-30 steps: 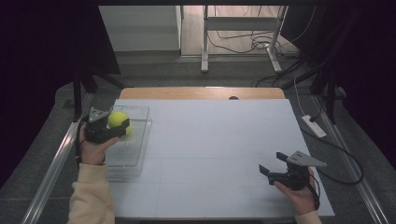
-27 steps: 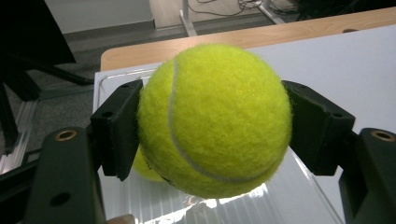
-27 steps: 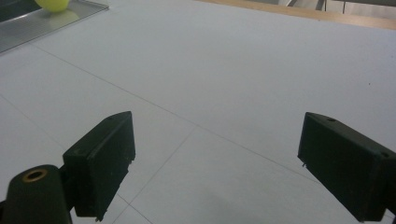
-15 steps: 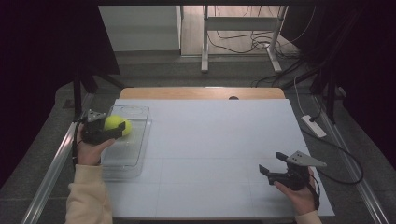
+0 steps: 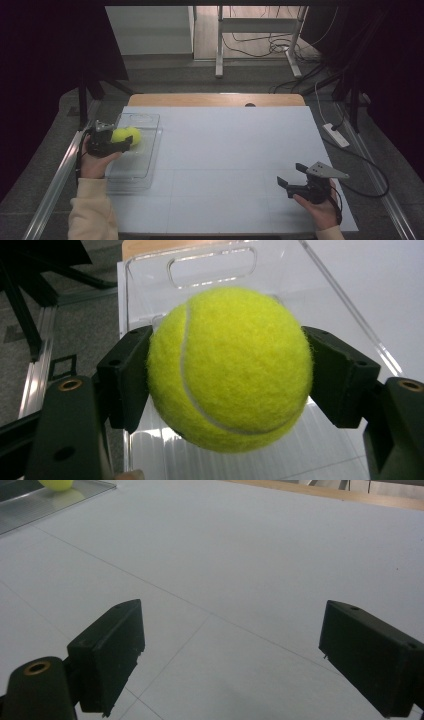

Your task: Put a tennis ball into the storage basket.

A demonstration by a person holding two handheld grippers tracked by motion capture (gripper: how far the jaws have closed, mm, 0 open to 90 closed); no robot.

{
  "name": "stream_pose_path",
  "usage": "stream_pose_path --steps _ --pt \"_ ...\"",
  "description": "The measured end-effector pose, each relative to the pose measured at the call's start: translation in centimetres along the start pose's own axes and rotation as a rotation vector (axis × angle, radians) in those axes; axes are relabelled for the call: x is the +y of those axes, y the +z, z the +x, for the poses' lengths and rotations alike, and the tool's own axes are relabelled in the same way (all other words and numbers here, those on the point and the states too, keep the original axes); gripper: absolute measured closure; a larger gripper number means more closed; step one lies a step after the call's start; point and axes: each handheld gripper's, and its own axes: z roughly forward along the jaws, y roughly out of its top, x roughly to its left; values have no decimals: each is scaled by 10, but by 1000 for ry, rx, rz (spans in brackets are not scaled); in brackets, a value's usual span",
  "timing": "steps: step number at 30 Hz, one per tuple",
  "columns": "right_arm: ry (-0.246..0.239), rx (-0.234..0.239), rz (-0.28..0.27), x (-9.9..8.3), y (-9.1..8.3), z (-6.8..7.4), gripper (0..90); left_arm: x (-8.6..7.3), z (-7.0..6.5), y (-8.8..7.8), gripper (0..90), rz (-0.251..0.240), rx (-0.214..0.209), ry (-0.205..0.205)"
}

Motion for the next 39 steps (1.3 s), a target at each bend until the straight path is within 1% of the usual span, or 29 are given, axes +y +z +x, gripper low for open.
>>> stream_pose_path --steps 4,5,8,9,10,13,14,20,32,33,36,38,39 --pt "0 0 0 0 0 0 109 -2 2 2 271 25 -8 -6" --pt "0 0 1 0 0 0 109 -3 2 3 271 33 -5 -5" --pt "-1 0 2 0 0 0 109 -4 3 6 271 60 19 6" --pt "0 0 2 0 0 0 109 -4 3 6 271 60 19 6" --pt "0 0 2 0 0 0 109 -5 3 7 271 71 26 11" --pt "-3 -2 4 0 0 0 109 -6 3 9 271 95 28 24" --pt "-3 -2 4 0 0 0 109 -6 3 9 271 95 28 24" --pt "-2 -1 4 0 0 0 109 -8 4 11 270 130 37 32" --pt "-1 -1 5 0 1 0 109 -8 5 9 269 133 34 29" --pt "-3 -2 5 0 1 0 108 -8 5 9 269 127 23 22" --pt "0 -1 4 0 1 0 108 -7 5 7 265 116 21 17" --pt "-1 -1 4 0 1 0 108 -5 5 6 260 111 36 2" --pt "-1 0 5 0 1 0 107 -5 5 5 215 102 39 -10"
